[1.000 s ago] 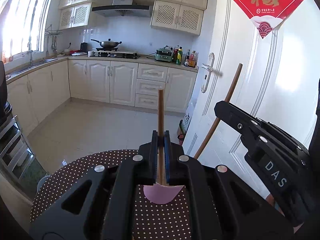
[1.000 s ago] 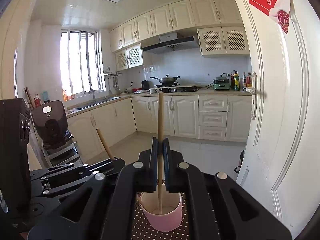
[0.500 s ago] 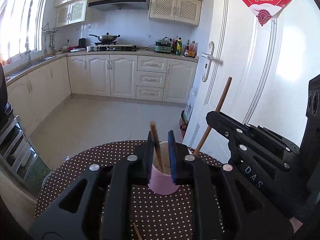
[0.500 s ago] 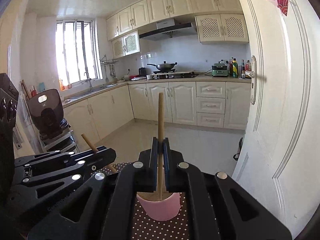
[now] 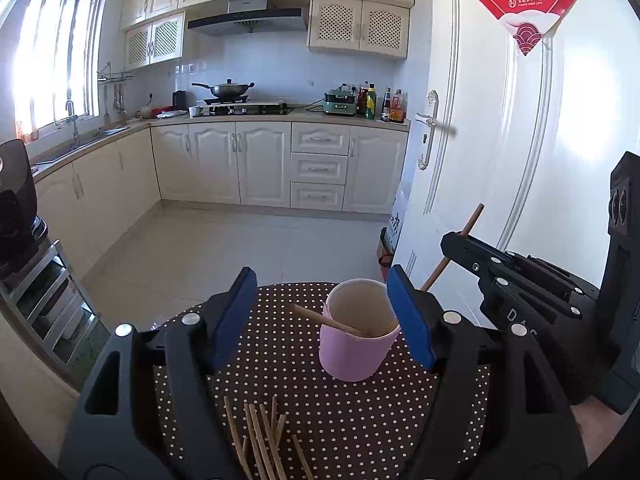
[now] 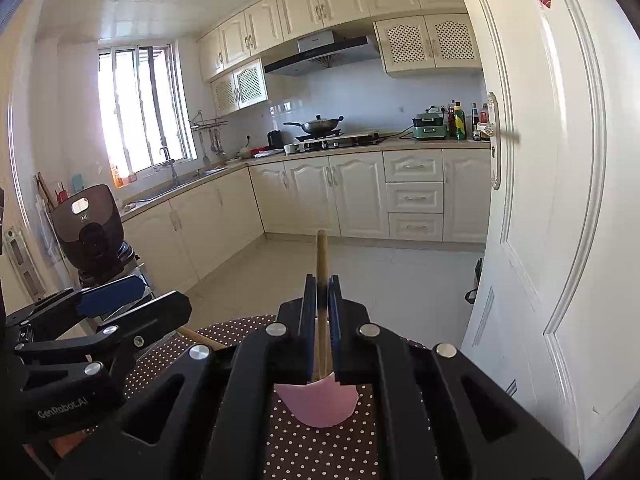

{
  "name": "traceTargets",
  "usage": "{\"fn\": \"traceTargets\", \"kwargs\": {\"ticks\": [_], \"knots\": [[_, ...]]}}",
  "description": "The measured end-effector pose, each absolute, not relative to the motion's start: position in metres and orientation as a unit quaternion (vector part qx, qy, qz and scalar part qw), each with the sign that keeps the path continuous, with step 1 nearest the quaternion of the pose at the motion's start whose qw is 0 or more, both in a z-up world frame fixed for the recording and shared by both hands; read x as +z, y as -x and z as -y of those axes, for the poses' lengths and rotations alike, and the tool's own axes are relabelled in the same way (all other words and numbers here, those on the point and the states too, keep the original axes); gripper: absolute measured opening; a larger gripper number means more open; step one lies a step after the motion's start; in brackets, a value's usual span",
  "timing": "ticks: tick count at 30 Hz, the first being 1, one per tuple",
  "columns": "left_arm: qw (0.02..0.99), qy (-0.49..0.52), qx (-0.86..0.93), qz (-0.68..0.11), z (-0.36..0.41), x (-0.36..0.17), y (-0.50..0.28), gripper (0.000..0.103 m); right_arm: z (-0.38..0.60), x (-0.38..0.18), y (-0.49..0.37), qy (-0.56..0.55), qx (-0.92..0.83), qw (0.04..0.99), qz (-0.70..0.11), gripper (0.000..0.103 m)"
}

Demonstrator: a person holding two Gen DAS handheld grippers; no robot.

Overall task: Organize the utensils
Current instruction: 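Lower the chopstick into the cup and open the left tool while the right tool releases its chopstick, then grasp another chopstick from the pile with the left tool while the right tool grasps one too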

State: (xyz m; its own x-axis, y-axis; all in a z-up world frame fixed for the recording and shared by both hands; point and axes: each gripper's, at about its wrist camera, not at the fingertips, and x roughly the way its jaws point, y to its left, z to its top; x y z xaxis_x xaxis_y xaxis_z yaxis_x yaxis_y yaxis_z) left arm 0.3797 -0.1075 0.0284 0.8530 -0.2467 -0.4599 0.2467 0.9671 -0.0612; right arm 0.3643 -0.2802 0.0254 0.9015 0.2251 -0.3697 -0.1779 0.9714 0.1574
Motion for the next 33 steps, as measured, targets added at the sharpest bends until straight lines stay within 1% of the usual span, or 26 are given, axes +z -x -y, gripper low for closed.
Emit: {"fn": "traceTargets", "kwargs": {"ticks": [1,3,6,10,15,20,26,33], "knots": [[0.963,0.0,-0.126,-0.238,0.105,0.03,-0.377,0.069,0.281,0.027,-0.362,-0.064,0.102,0.973,-0.196,0.026],[0.964,0.001,-0.124,-0.235,0.098,0.032,-0.371,0.07,0.281,0.031,-0.355,-0.066,0.101,0.974,-0.191,0.036],[0.965,-0.005,-0.116,-0.233,0.088,0.036,-0.359,0.072,0.281,0.035,-0.345,-0.062,0.101,0.974,-0.191,0.037],[0.965,-0.013,-0.105,-0.24,0.068,0.035,-0.342,0.072,0.278,0.038,-0.329,-0.062,0.102,0.972,-0.2,0.042],[0.959,-0.01,-0.099,-0.264,0.043,0.026,-0.325,0.072,0.267,0.03,-0.312,-0.059,0.113,0.966,-0.226,0.042],[0.948,-0.019,-0.092,-0.304,0.027,0.006,-0.317,0.072,0.244,0.006,-0.299,-0.048,0.135,0.951,-0.274,0.042],[0.923,-0.02,-0.093,-0.374,0.016,-0.028,-0.32,0.072,0.215,-0.035,-0.305,-0.041,0.159,0.916,-0.365,0.042],[0.896,-0.004,-0.089,-0.434,0.008,-0.064,-0.335,0.072,0.194,-0.066,-0.318,-0.039,0.17,0.887,-0.428,0.042]]}}
